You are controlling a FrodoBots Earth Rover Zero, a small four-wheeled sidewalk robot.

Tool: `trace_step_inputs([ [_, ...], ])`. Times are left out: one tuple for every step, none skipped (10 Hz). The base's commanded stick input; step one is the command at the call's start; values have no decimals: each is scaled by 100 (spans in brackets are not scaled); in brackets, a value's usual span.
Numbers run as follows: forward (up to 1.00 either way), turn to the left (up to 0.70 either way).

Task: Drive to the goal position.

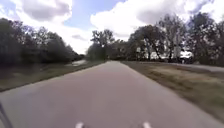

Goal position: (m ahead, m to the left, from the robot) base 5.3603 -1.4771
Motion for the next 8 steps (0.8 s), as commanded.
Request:
trace_step_inputs([
  [0,0],
  [0,0],
  [0,0],
  [0,0],
  [0,0],
  [0,0],
  [31,0],
  [100,0],
])
